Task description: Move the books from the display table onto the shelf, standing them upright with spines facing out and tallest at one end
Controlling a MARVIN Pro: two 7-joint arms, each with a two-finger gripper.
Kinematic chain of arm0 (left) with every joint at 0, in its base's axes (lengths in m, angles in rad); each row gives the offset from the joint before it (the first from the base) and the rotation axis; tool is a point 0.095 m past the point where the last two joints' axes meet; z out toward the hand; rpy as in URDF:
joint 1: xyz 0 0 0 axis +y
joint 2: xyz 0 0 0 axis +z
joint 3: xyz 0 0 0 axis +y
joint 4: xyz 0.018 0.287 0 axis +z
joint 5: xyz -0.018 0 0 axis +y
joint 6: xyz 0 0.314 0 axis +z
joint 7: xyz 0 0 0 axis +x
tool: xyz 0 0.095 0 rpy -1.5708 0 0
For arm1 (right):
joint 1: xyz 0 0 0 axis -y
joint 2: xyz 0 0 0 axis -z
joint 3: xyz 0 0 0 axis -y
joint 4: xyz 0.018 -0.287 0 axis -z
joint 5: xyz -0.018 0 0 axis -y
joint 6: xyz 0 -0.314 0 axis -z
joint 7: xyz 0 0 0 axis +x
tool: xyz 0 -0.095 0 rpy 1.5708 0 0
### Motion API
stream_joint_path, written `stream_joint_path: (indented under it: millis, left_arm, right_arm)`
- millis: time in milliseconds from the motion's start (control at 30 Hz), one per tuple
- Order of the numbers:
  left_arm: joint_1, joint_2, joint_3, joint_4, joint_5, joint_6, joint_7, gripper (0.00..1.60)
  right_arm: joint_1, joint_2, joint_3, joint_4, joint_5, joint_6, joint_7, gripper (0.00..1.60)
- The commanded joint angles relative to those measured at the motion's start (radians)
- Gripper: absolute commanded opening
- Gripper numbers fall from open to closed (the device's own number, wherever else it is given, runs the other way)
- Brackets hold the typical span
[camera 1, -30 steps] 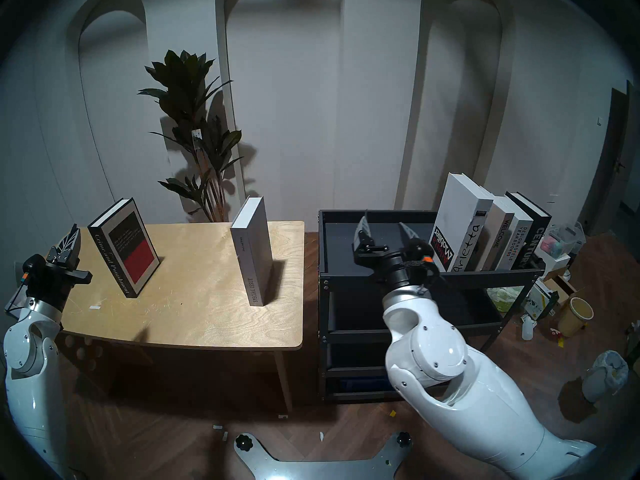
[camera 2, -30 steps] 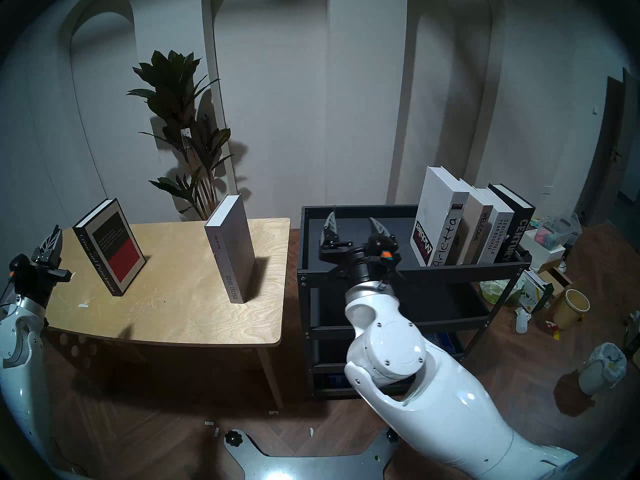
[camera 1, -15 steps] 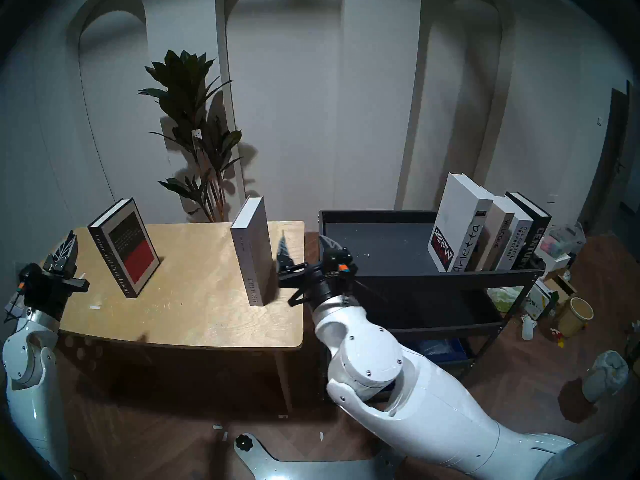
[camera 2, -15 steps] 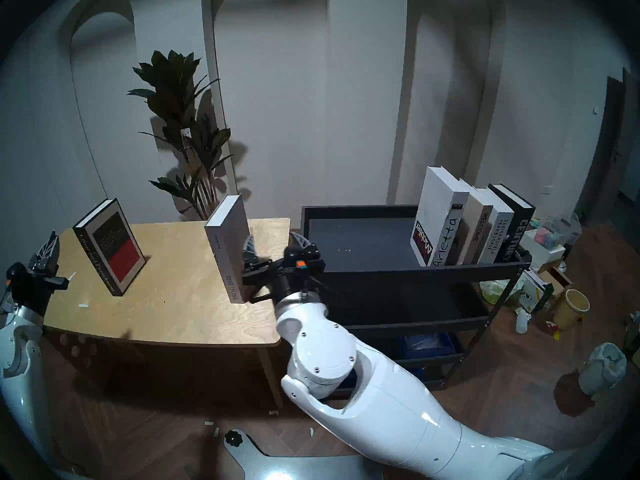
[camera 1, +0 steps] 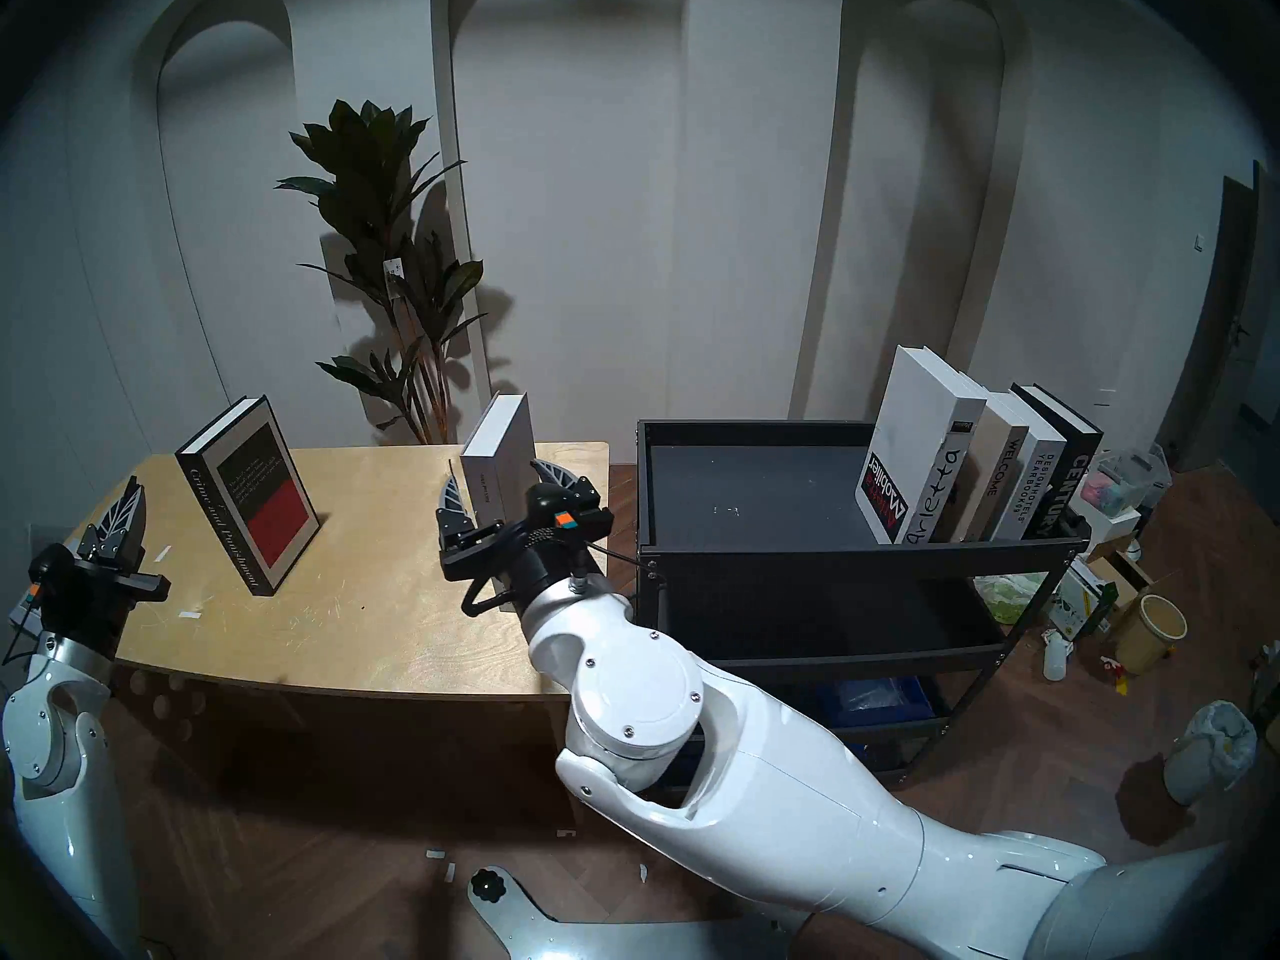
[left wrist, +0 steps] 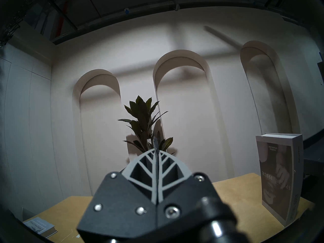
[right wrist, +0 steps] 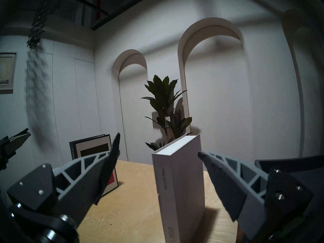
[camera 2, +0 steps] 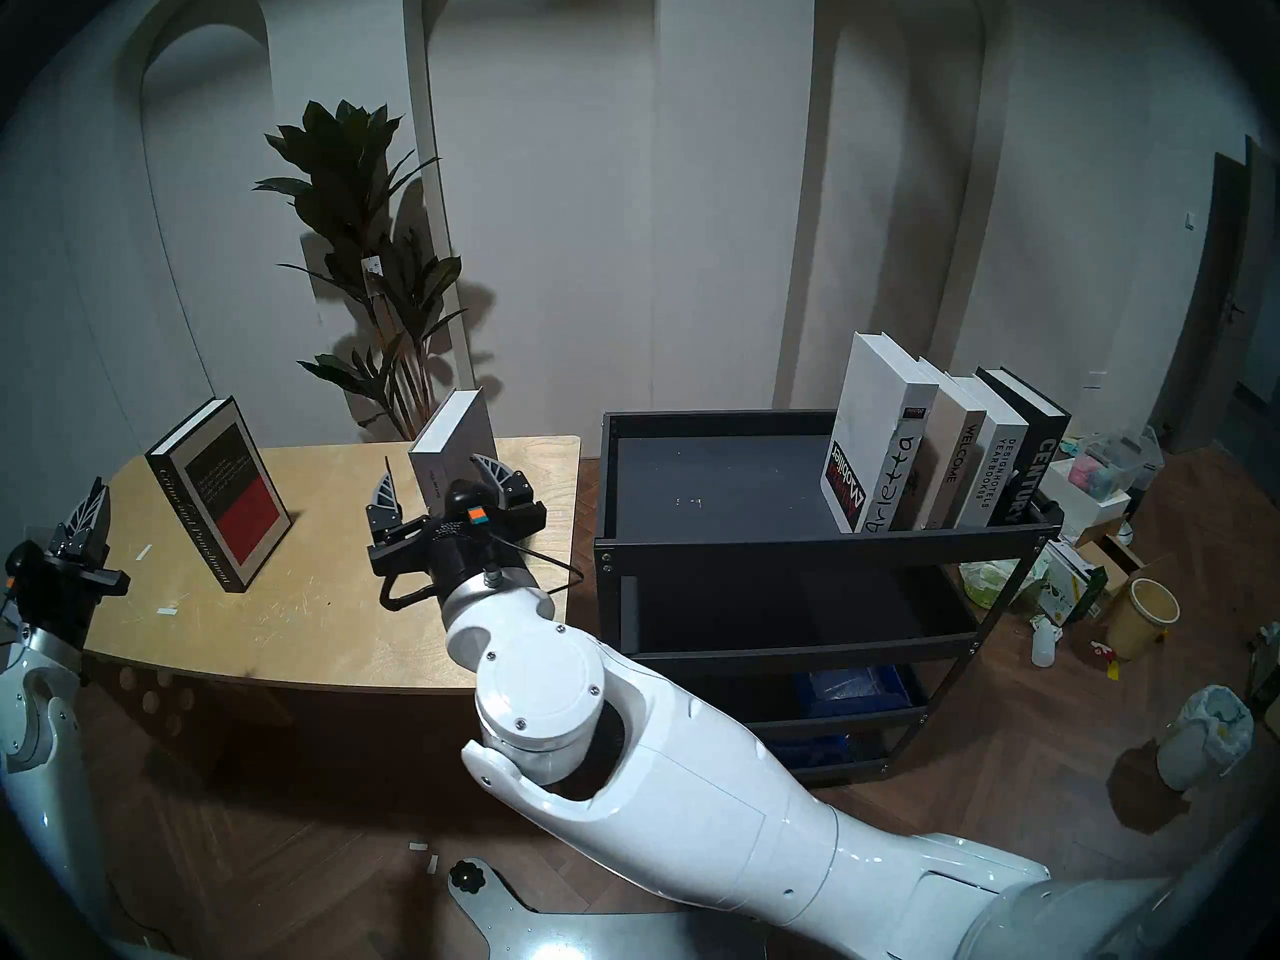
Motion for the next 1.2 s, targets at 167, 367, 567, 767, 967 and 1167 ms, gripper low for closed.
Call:
stream_joint_path:
  millis: [167, 367, 567, 767, 967, 1167]
  left_arm:
    - [0.027, -0.011, -0.058, -0.025, -0.004, -0.004, -0.008, 0.00]
    - [0.039, -0.017, -0.083, -0.020, -0.007, -0.003, -0.016, 0.00]
    - [0.051, -0.018, -0.111, -0.011, -0.014, 0.000, -0.027, 0.00]
    - [0.056, -0.014, -0.125, 0.001, -0.022, 0.002, -0.038, 0.00]
    - [0.056, -0.007, -0.138, 0.027, -0.034, 0.004, -0.053, 0.00]
    - [0.051, 0.005, -0.148, 0.056, -0.047, 0.003, -0.069, 0.00]
  right_arm:
    - [0.123, -0.163, -0.034, 0.157, 0.026, -0.045, -0.112, 1.60]
    - [0.147, -0.214, -0.068, 0.224, 0.047, -0.087, -0.180, 1.60]
    - [0.177, -0.277, -0.097, 0.314, 0.062, -0.144, -0.267, 1.60]
    - [0.202, -0.329, -0.129, 0.396, 0.065, -0.196, -0.336, 1.60]
    - [0.240, -0.395, -0.161, 0.508, 0.062, -0.256, -0.408, 1.60]
    - [0.286, -0.450, -0.180, 0.616, 0.063, -0.291, -0.445, 1.60]
